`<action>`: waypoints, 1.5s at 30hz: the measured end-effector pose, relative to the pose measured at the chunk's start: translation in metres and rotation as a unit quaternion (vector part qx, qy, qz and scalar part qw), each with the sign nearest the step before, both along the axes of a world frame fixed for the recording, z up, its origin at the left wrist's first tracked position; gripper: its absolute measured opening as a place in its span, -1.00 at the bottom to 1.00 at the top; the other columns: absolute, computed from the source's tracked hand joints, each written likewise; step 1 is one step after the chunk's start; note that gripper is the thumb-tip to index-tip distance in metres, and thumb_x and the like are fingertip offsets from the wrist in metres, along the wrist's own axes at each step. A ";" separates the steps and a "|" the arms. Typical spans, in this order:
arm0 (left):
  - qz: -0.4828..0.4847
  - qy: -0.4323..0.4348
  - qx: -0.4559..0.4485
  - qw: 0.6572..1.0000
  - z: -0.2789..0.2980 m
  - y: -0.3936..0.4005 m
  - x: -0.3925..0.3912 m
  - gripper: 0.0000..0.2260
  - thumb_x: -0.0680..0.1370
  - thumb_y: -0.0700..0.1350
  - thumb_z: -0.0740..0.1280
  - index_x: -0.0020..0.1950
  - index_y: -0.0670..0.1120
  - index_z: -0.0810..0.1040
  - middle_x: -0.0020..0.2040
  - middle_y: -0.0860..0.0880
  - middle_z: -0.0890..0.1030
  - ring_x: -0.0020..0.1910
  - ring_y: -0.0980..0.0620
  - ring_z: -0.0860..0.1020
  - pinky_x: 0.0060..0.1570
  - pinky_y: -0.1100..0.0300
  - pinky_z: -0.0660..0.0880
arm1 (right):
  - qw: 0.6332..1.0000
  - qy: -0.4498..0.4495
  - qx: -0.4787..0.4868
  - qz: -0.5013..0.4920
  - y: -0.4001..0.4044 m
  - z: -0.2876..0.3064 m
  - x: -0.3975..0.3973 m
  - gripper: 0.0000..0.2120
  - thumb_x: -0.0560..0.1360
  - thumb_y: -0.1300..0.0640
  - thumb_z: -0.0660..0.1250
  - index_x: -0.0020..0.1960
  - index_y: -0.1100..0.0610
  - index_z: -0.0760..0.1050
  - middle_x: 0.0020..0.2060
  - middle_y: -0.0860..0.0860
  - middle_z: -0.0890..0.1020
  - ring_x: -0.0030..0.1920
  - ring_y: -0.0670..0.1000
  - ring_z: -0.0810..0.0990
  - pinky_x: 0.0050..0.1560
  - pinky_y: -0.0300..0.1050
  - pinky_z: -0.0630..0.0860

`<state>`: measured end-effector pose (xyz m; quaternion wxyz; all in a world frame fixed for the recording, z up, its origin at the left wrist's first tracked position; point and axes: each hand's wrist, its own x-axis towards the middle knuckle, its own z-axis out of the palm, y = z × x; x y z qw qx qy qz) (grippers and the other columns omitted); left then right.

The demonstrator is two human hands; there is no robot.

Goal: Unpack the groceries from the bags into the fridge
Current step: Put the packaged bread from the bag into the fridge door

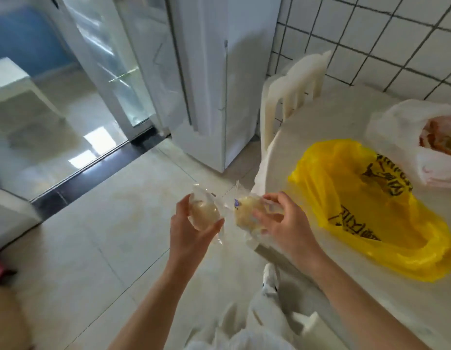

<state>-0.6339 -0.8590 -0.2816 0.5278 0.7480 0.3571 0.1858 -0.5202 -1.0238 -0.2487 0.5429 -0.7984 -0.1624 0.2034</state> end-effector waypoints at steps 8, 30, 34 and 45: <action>0.125 0.001 0.004 0.992 -0.003 0.068 -0.095 -0.29 0.29 0.04 0.57 0.33 0.26 0.30 0.10 0.15 0.47 0.19 -0.04 0.47 0.19 -0.08 0.49 | 0.991 0.039 -0.014 0.125 0.101 0.000 -0.058 -0.70 0.44 0.02 0.45 0.12 -0.01 0.45 0.02 -0.15 0.57 -0.09 -0.01 0.67 -0.07 0.13 0.62; 0.186 0.000 -0.013 0.982 0.007 0.307 -0.061 -0.29 0.33 -0.06 0.58 0.38 0.08 0.31 0.25 -0.04 0.50 0.14 0.02 0.53 0.04 0.32 0.54 | 0.976 0.046 -0.016 0.213 0.362 0.002 -0.014 -0.69 0.45 0.04 0.44 0.14 0.00 0.45 0.07 -0.12 0.55 -0.03 0.03 0.65 -0.08 0.10 0.64; 0.165 -0.011 -0.018 0.986 0.013 0.354 -0.036 -0.29 0.32 -0.05 0.58 0.38 0.06 0.31 0.20 -0.04 0.51 0.11 0.03 0.53 -0.01 0.37 0.53 | 0.982 0.040 -0.005 0.187 0.404 0.008 0.006 -0.72 0.44 0.02 0.45 0.09 -0.08 0.45 0.05 -0.15 0.57 -0.07 0.02 0.66 -0.06 0.13 0.62; 0.032 -0.044 -0.009 0.998 0.027 0.521 0.043 -0.34 0.31 -0.03 0.59 0.33 0.08 0.36 0.12 0.04 0.58 0.04 0.10 0.58 0.03 0.15 0.58 | 0.999 -0.014 0.027 0.039 0.530 0.032 0.044 -0.60 0.42 0.00 0.45 0.18 -0.13 0.36 0.07 -0.16 0.54 -0.04 -0.04 0.65 -0.03 0.11 0.62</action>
